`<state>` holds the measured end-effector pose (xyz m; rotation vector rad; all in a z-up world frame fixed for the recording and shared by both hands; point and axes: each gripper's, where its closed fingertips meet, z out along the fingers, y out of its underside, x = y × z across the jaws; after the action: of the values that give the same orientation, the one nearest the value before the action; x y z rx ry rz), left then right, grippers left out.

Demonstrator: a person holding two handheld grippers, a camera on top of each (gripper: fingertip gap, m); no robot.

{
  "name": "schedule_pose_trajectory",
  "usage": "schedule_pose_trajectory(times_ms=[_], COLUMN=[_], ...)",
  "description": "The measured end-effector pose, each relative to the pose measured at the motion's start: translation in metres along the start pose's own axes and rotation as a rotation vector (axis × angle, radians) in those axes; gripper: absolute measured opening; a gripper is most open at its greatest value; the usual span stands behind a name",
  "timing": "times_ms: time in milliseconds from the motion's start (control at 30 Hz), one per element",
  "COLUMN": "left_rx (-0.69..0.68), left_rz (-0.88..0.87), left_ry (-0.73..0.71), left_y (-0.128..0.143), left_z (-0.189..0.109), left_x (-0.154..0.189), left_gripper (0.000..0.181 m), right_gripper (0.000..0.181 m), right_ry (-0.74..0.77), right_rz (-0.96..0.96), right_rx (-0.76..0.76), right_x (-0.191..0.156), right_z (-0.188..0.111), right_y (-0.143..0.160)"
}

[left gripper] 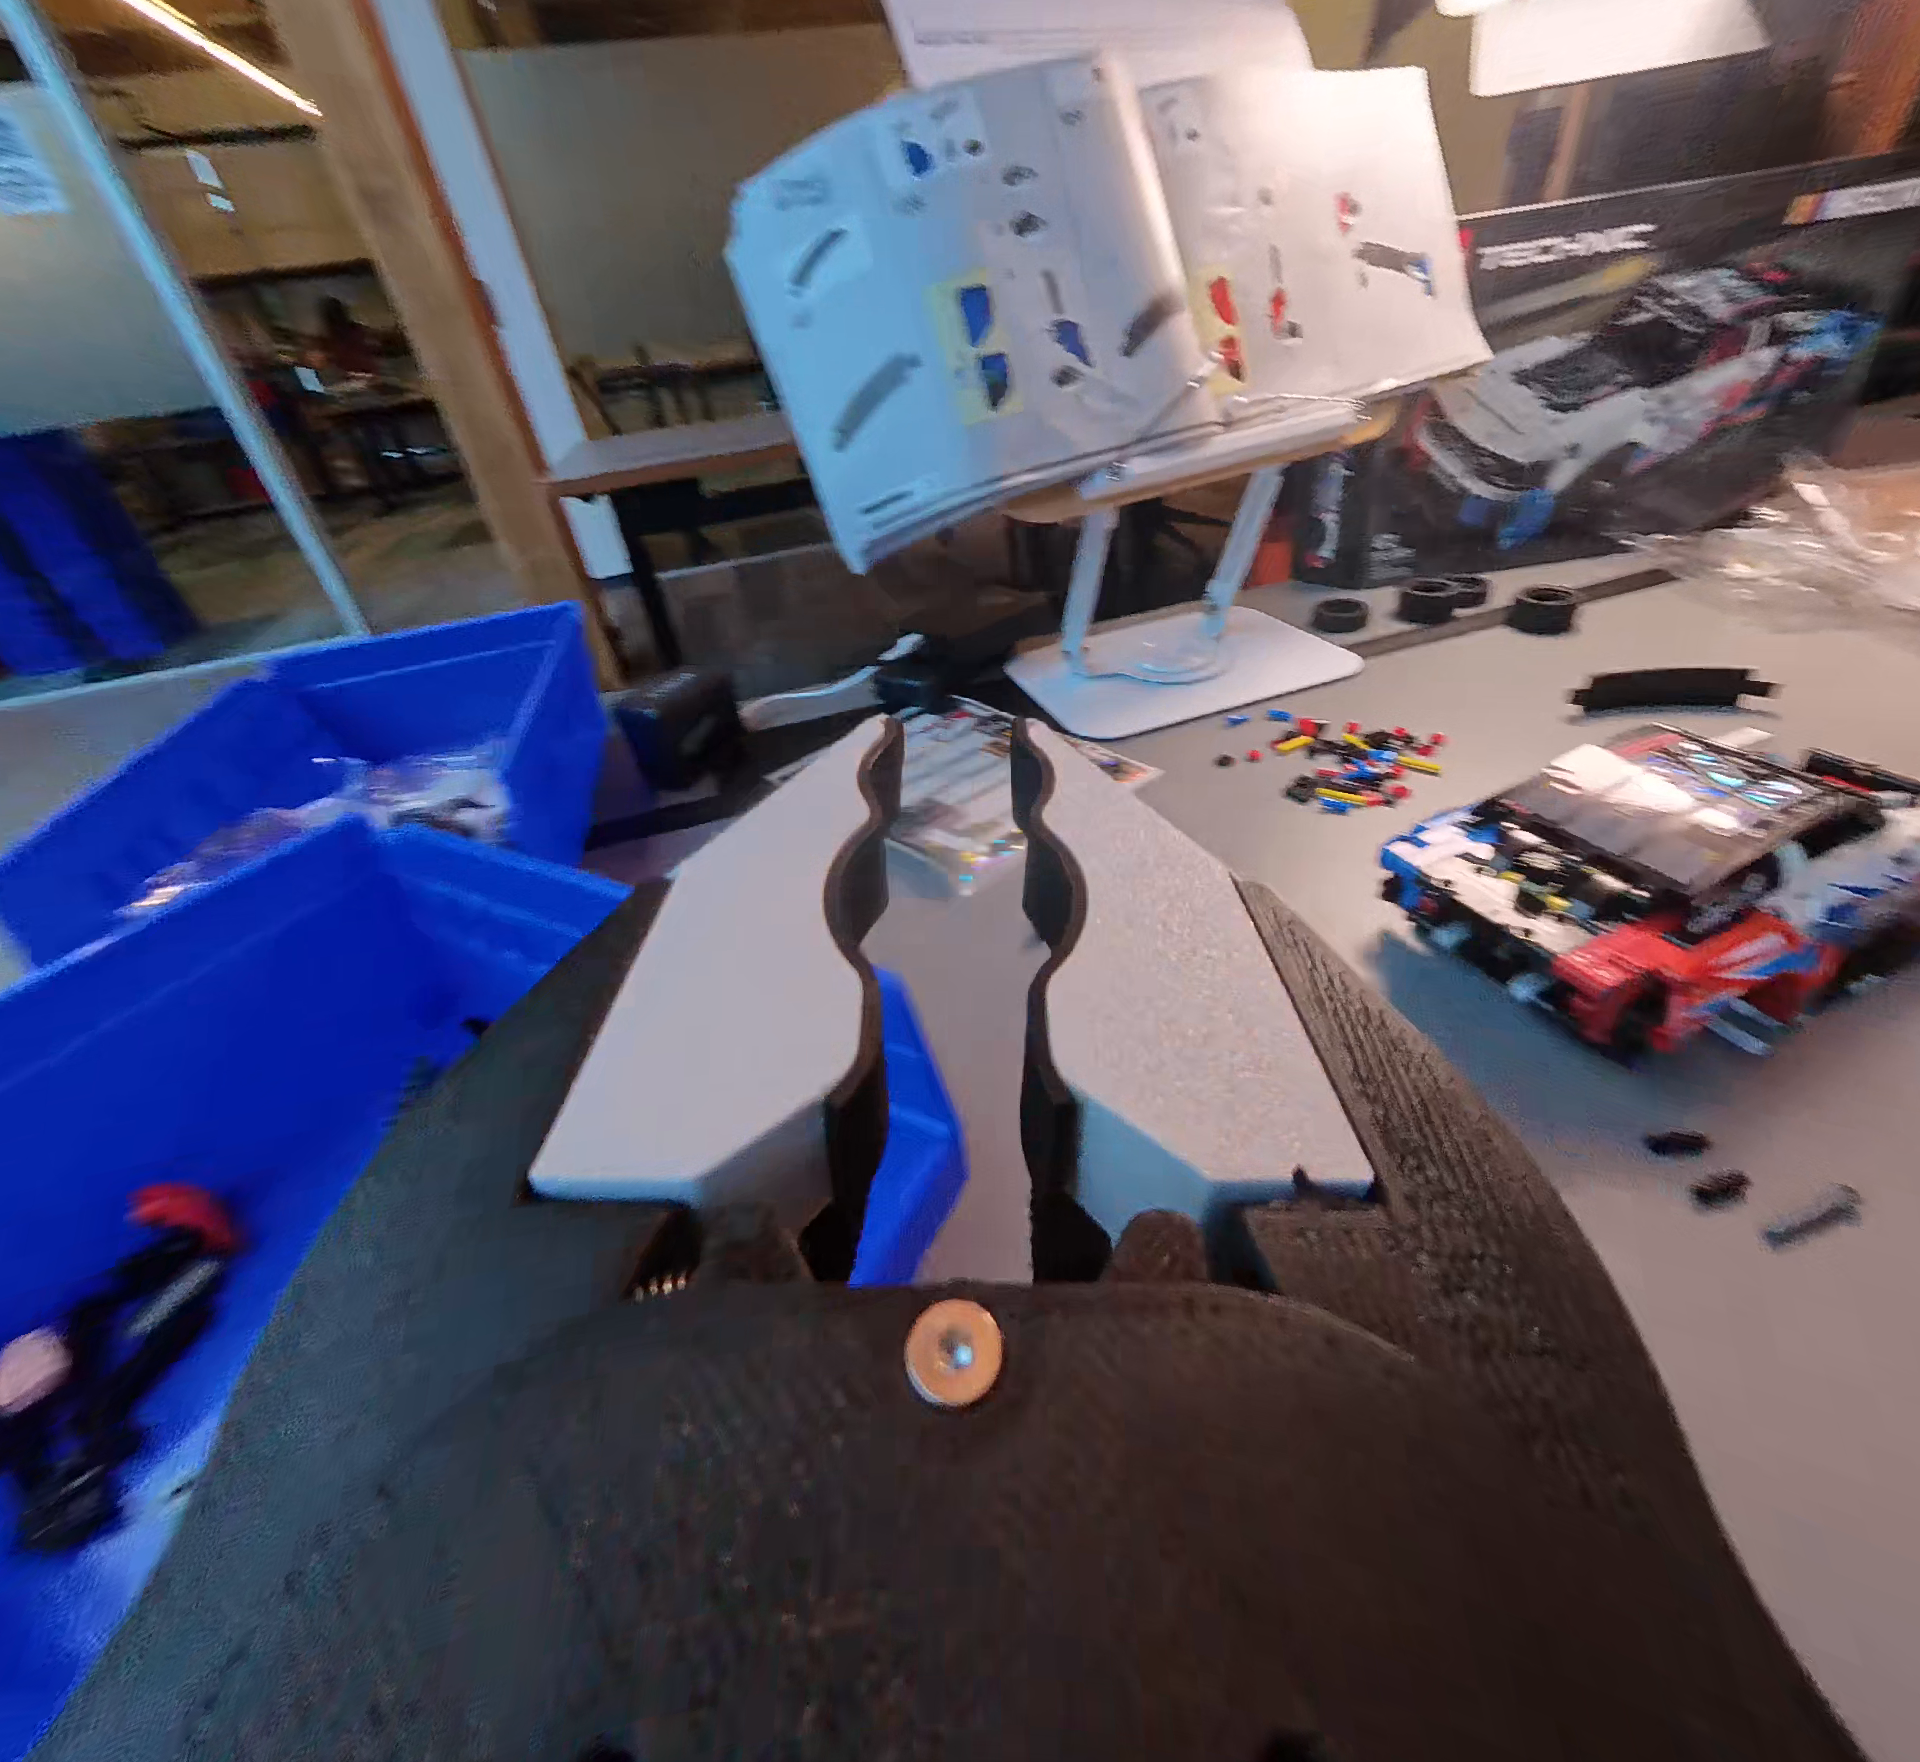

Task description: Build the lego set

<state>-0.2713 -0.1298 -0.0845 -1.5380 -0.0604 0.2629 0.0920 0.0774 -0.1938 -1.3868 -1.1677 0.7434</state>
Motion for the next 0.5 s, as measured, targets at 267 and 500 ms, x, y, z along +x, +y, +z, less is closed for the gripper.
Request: schedule_pose_trajectory(times_ms=[267, 500], left_rx=[-0.202, -0.752], left_rz=[0.036, 0.121], left_ry=[-0.349, 0.235], left_y=[-0.008, 0.082], left_z=[-0.053, -0.012], left_x=[-0.157, -0.115], left_gripper=[0.021, 0.024], right_gripper=[0.042, 0.041], right_ry=[0.024, 0.063], right_rz=[0.015, 0.04], right_rx=[0.001, -0.012], right_x=[0.004, 0.012], right_z=[0.008, 0.011], right_y=[0.0, 0.004])
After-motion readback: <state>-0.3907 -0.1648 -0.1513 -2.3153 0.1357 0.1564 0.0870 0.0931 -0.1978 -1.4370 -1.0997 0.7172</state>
